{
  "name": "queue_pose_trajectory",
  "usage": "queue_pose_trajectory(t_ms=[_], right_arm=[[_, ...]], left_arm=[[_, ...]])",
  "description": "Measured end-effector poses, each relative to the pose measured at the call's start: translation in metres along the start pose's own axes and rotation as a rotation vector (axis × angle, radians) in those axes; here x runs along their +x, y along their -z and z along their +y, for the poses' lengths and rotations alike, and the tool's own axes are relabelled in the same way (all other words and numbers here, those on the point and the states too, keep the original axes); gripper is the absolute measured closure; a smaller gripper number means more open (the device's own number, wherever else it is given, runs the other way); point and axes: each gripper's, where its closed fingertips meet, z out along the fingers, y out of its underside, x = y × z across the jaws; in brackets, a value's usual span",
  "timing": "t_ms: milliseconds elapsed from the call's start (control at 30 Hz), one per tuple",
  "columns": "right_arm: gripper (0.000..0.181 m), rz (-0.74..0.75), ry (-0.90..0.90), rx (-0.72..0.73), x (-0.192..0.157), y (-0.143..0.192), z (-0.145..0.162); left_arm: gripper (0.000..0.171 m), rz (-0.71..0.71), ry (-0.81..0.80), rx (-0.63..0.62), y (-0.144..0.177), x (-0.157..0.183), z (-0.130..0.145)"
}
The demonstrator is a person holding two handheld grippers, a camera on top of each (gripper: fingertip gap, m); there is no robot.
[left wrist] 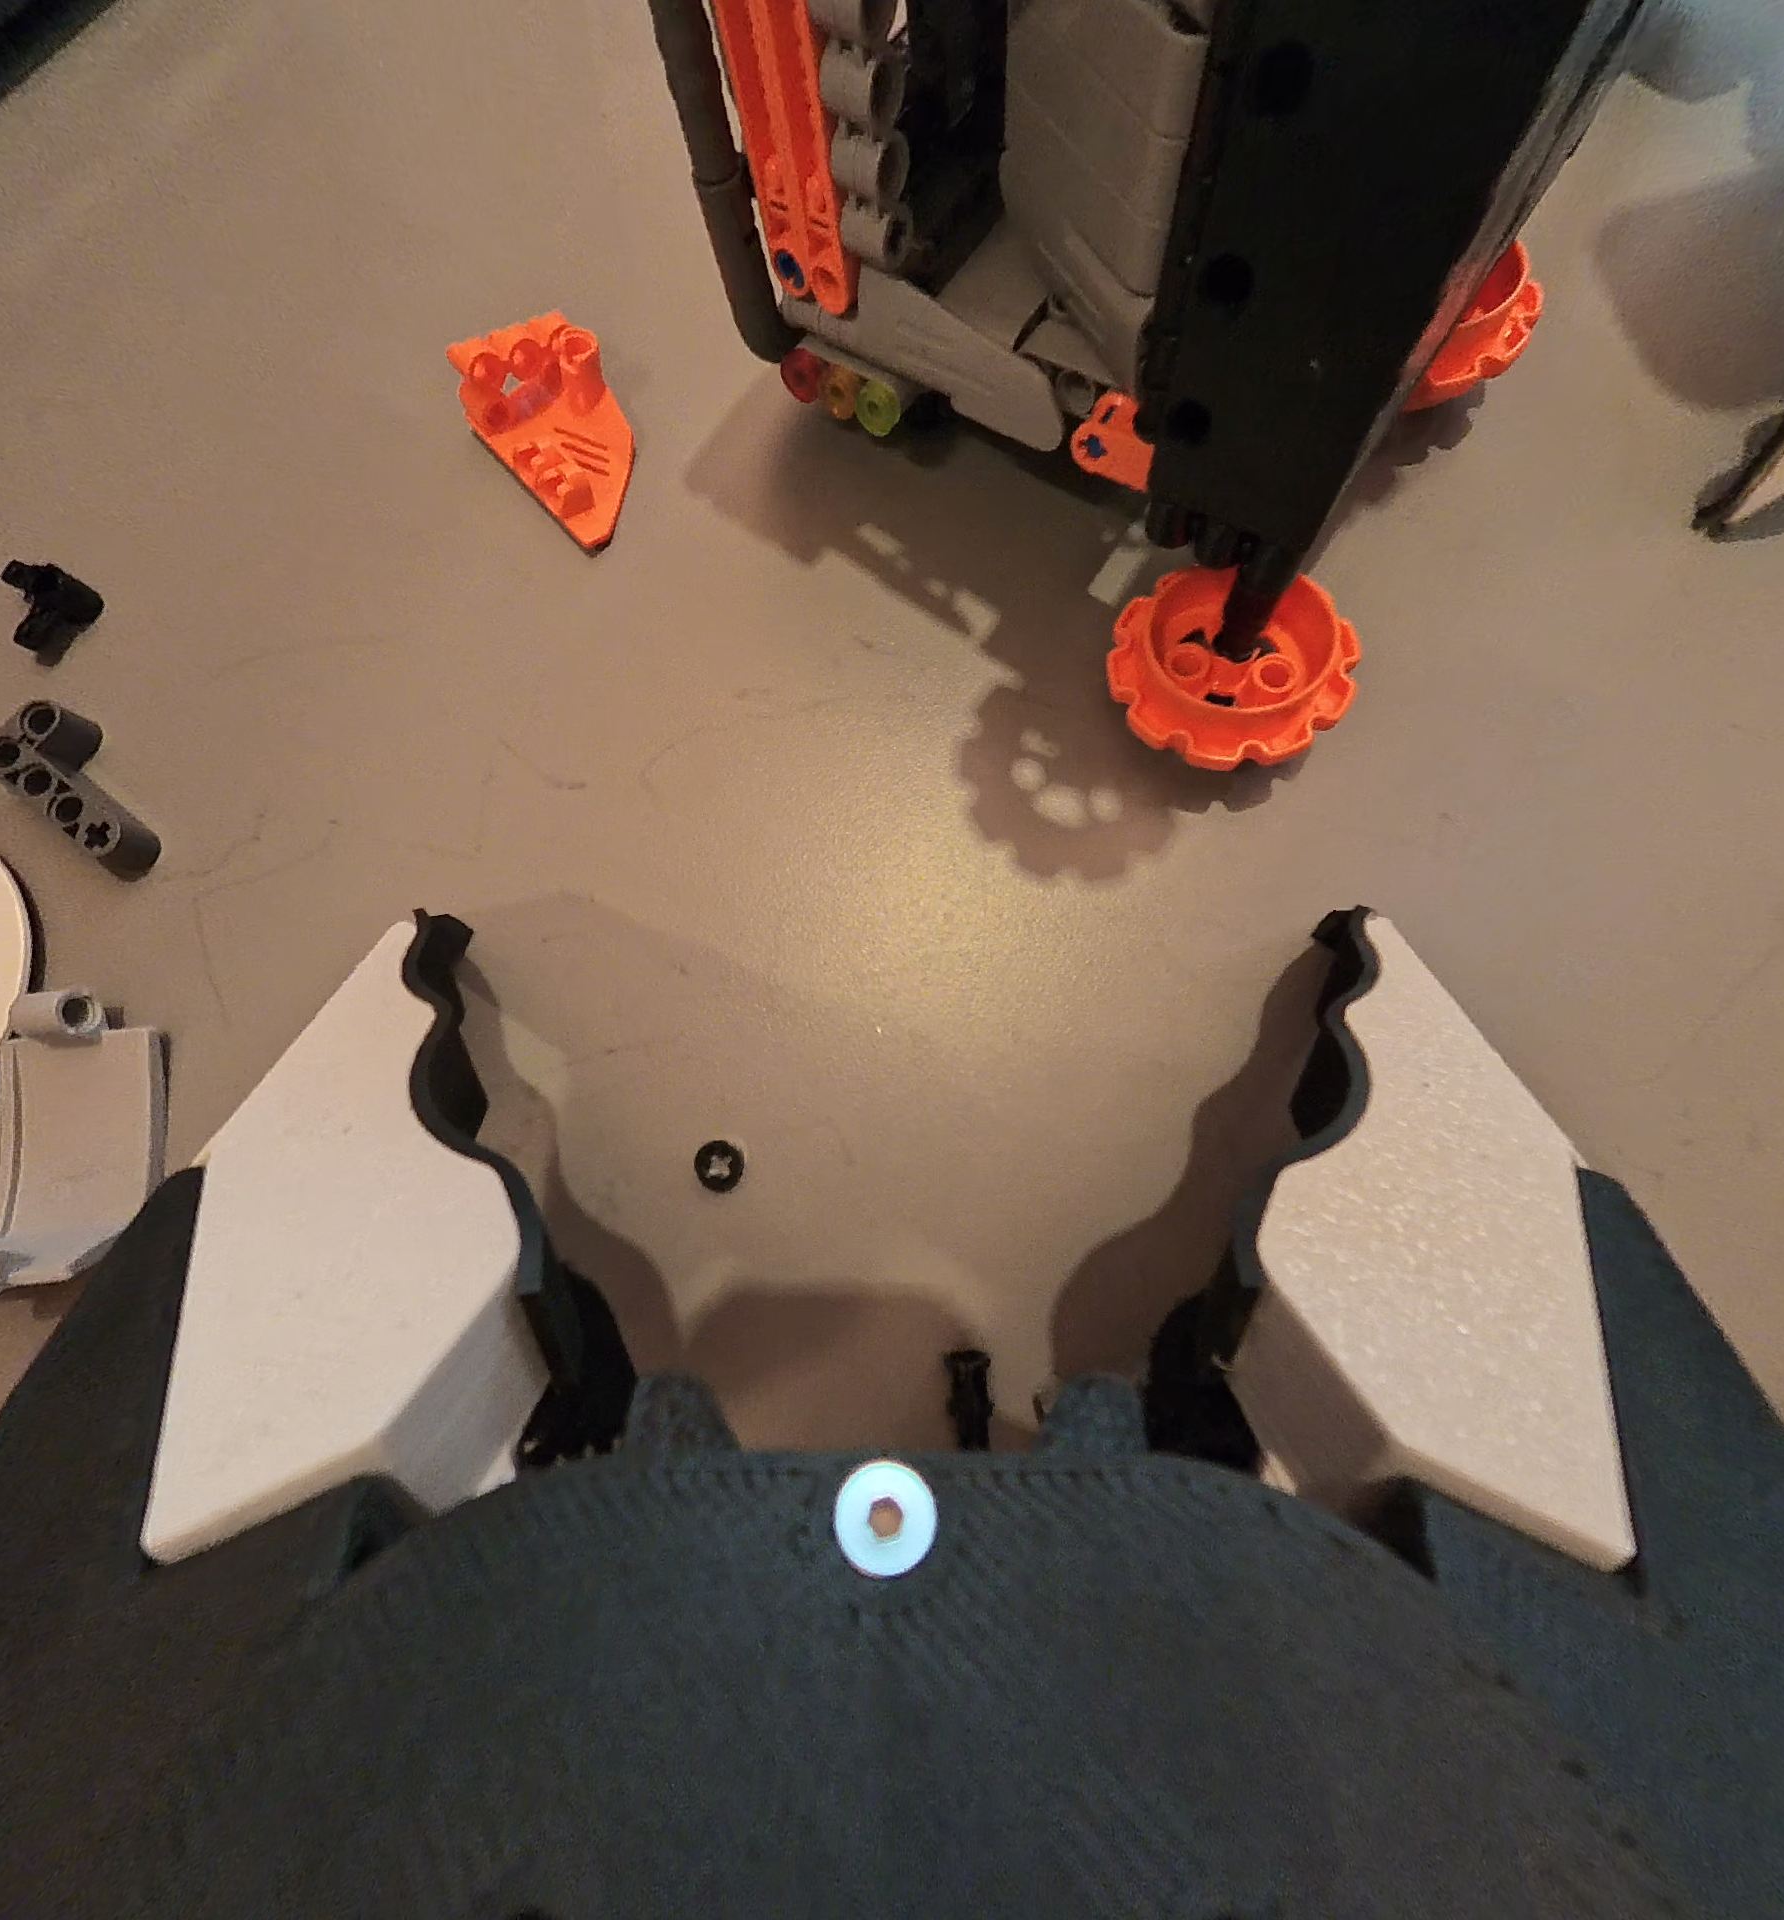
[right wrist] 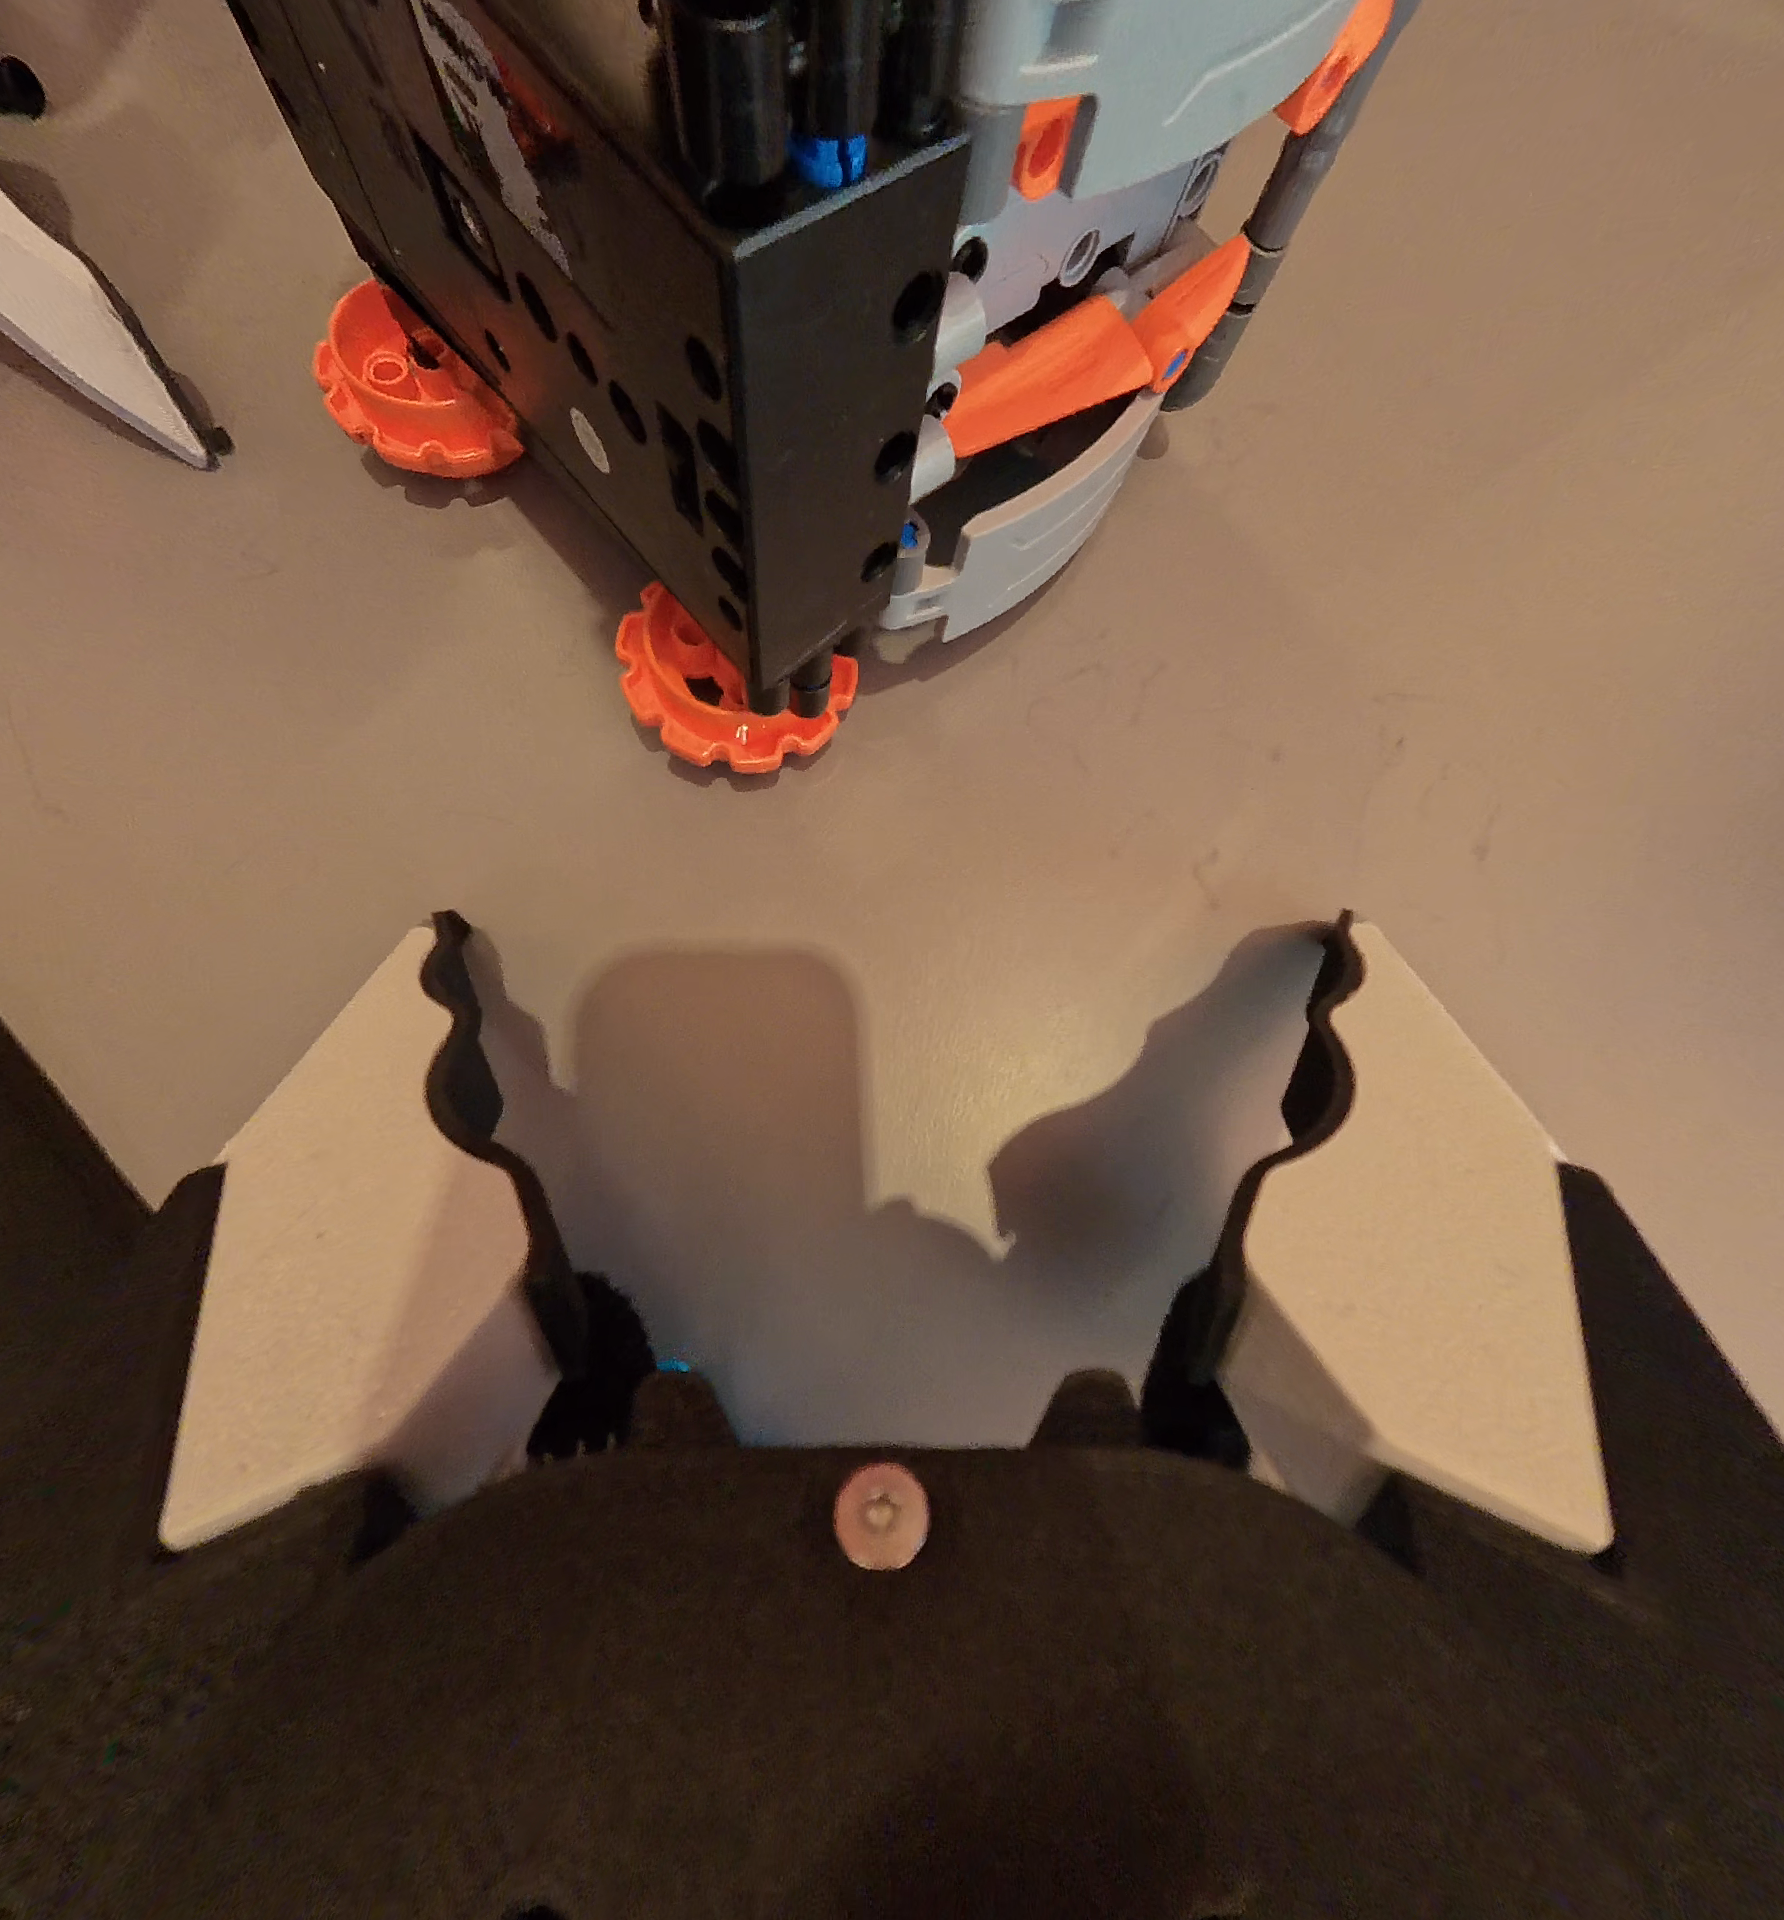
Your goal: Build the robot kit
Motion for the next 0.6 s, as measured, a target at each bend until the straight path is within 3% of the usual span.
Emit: queue_pose_trajectory(t_ms=[600], right_arm=[[0.024, -0.007, 0.005, -0.004, -0.002, -0.0056, -0.0041]], left_arm=[[0.012, 0.0, 0.001, -0.003, -0.0019, 0.0003, -0.0011]])
